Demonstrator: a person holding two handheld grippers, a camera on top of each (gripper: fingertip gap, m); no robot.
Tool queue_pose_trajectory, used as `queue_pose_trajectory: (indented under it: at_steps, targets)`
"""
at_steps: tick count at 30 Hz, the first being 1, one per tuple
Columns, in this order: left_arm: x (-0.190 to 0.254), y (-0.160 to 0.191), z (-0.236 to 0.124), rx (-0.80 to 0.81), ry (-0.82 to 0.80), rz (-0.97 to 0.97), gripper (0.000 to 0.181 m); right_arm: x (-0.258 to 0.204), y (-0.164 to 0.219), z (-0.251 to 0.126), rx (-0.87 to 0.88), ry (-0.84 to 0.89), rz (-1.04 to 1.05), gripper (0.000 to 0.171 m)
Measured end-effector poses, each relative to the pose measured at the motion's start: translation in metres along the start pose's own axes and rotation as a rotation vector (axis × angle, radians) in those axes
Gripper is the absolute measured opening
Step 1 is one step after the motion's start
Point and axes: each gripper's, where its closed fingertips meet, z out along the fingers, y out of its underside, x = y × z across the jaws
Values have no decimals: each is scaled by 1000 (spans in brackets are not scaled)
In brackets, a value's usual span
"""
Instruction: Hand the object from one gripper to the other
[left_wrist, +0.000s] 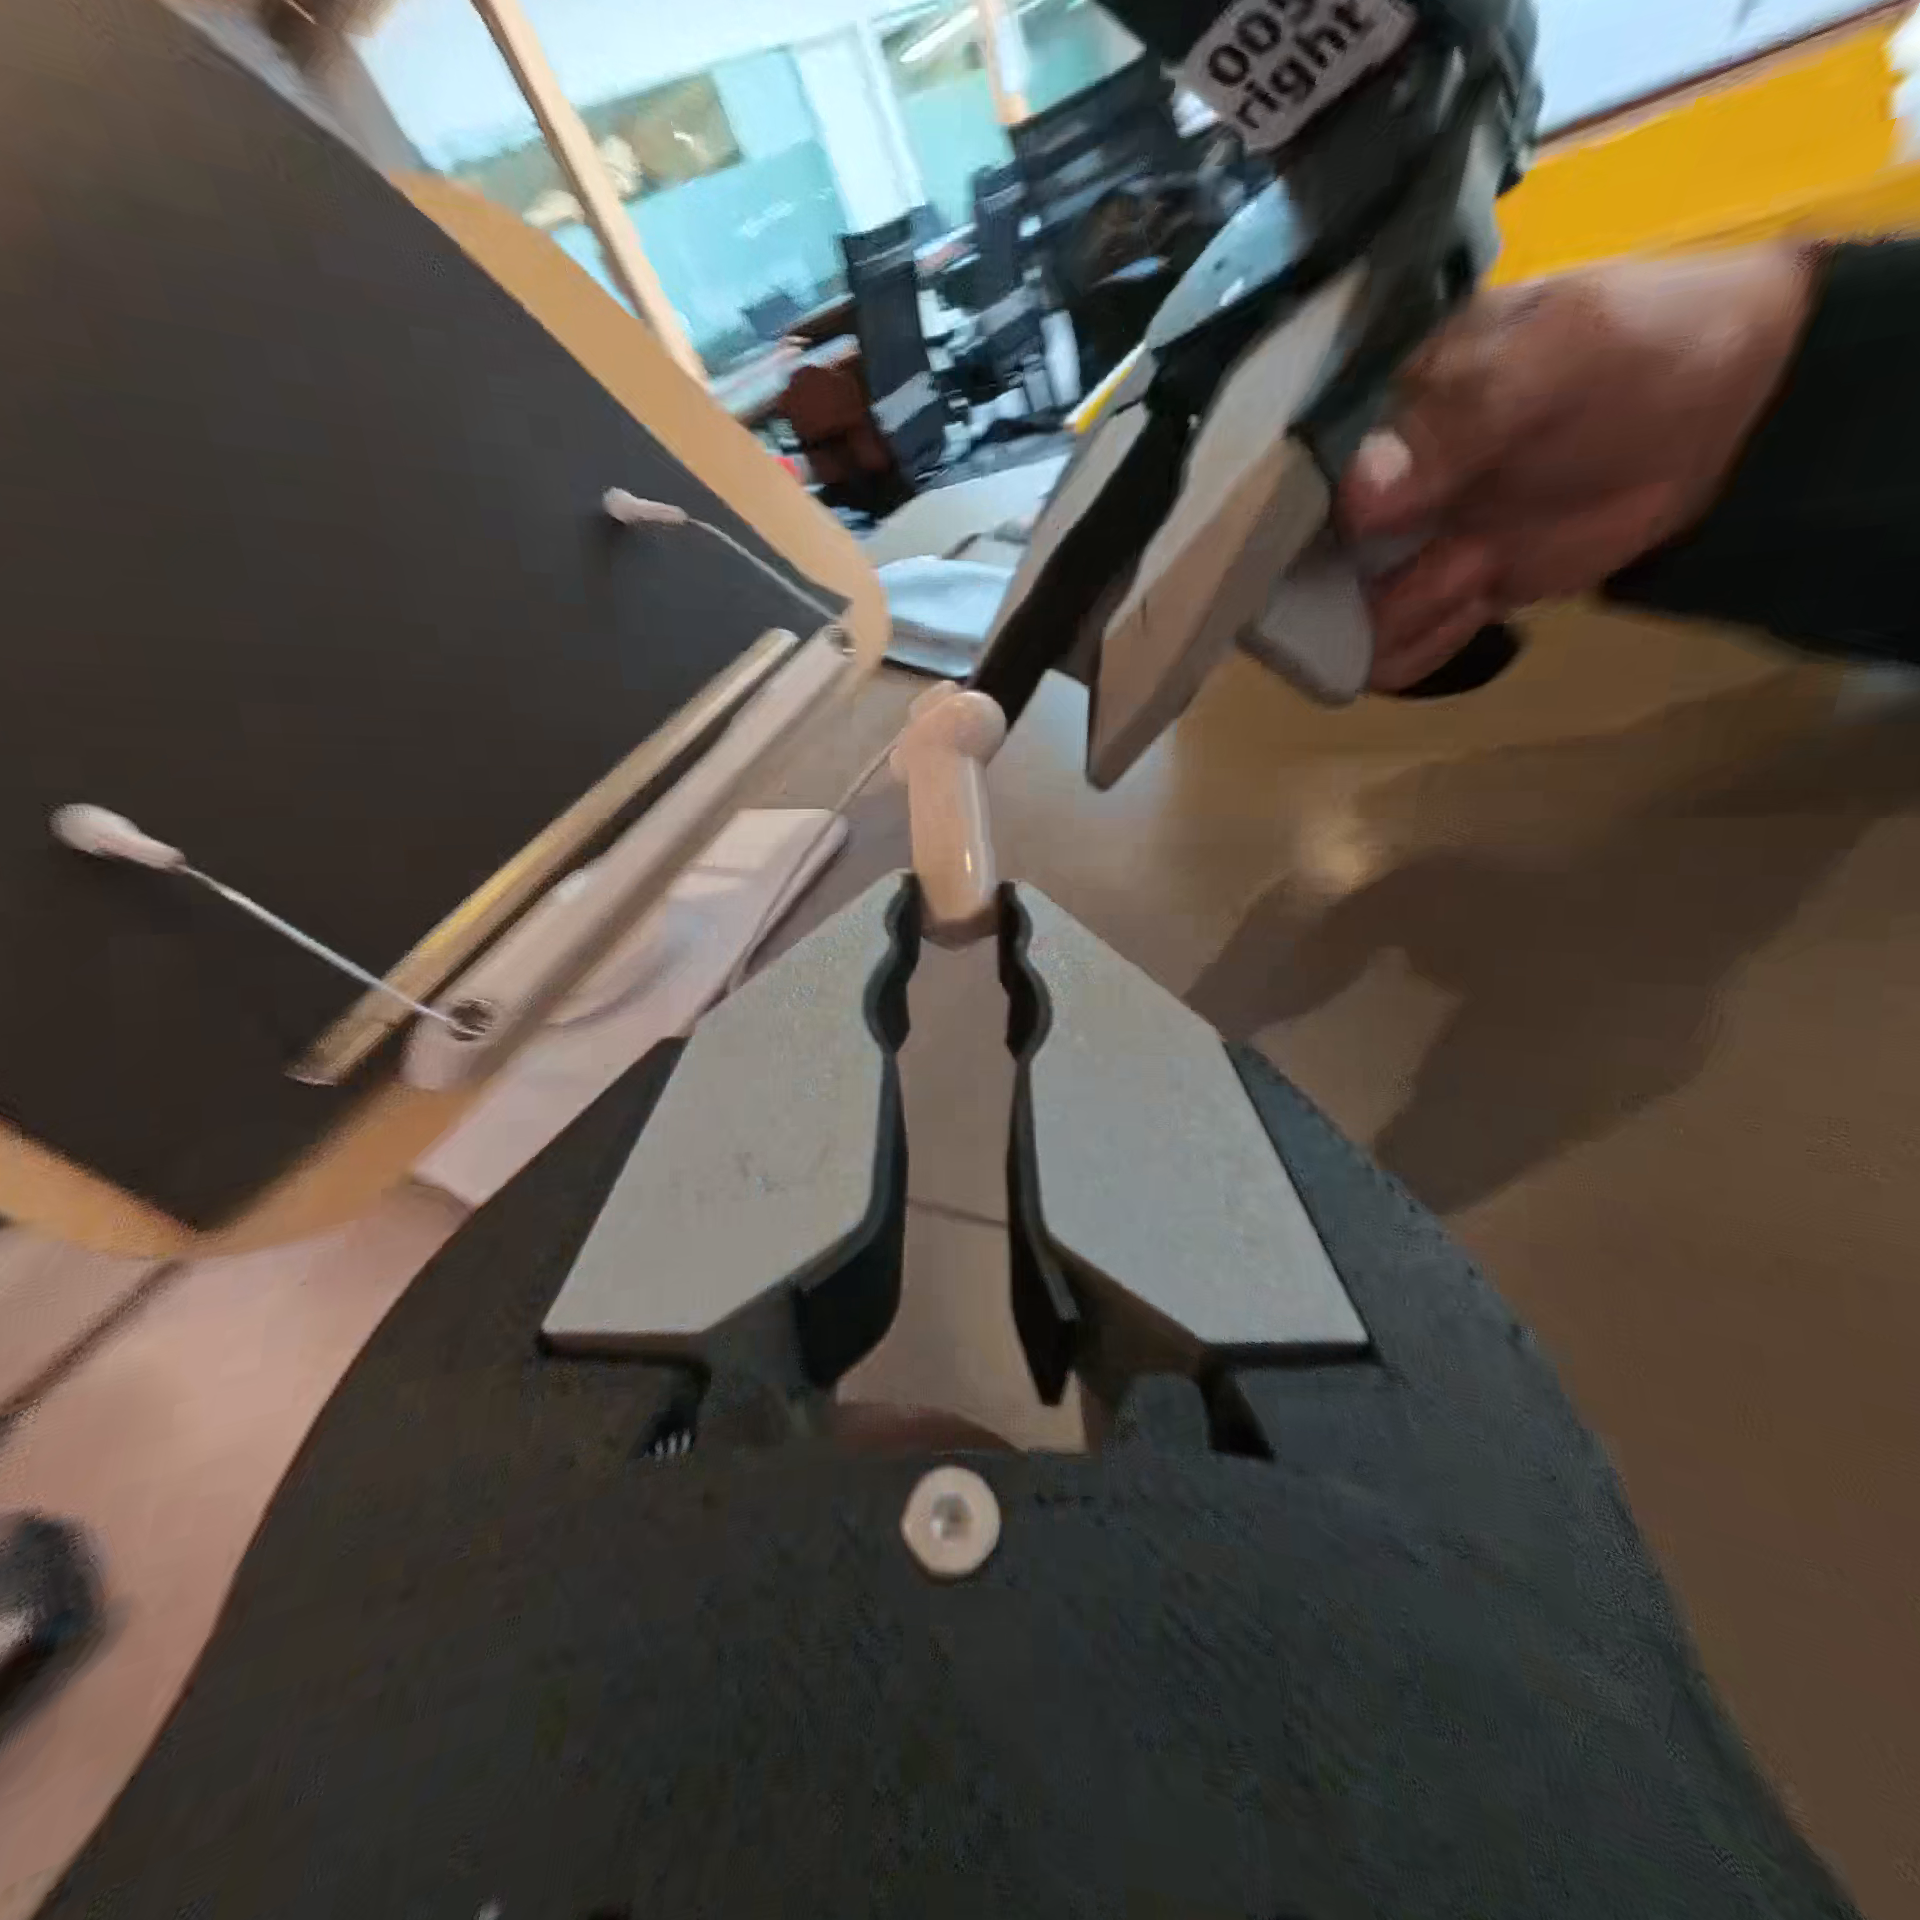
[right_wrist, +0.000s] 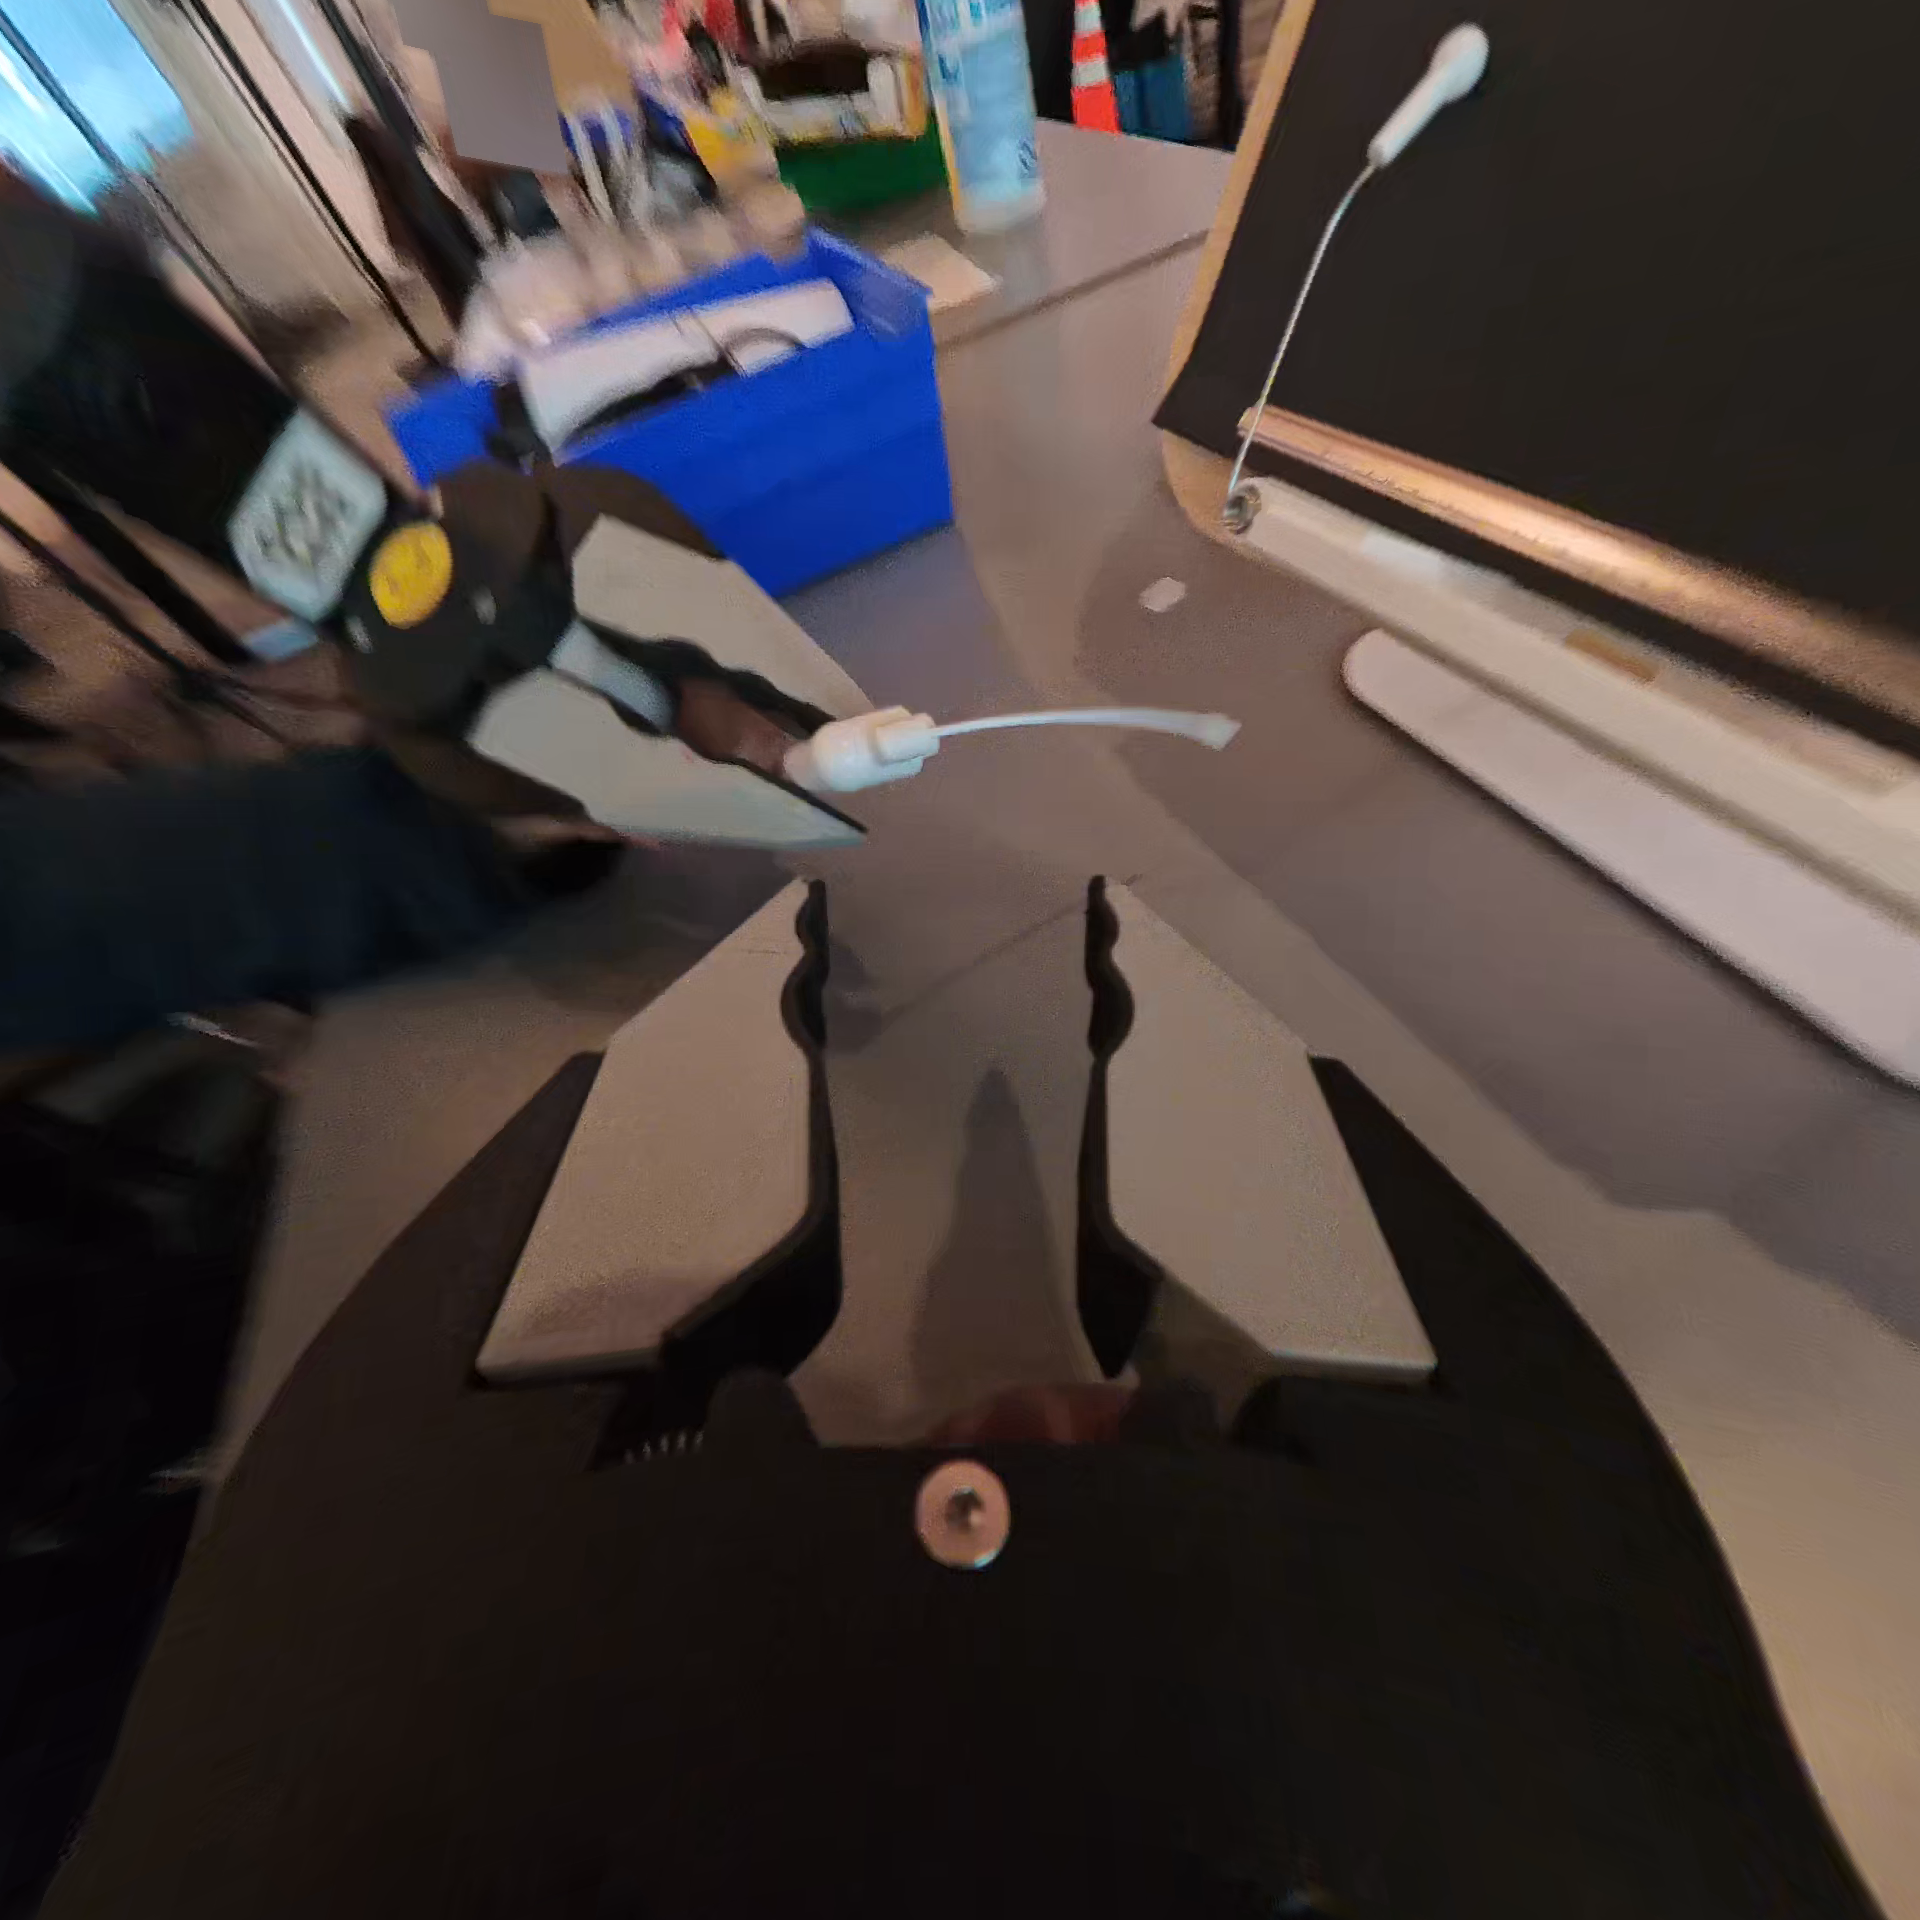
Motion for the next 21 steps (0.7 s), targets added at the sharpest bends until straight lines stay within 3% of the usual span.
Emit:
queue_pose_trajectory:
  at_steps: [5, 10, 14, 16, 21]
  targets:
    - [18, 0, -3, 13, 250, -257, 12, -13, -10, -5, 27, 151, -429, 50]
    - [40, -3, -10, -3, 403, -276, 13, -41, -1, -1, 36, 38, -564, 23]
    - [41, 1, -10, -25, 410, -278, 12, -42, -3, -2, 57, -43, -447, 15]
    - [33, 7, -6, -48, 338, -235, 13, -33, -5, 1, 54, -51, -311, 12]
    - [14, 24, 2, -120, 120, -32, 48, -12, 1, 3, 19, -65, -38, 12]
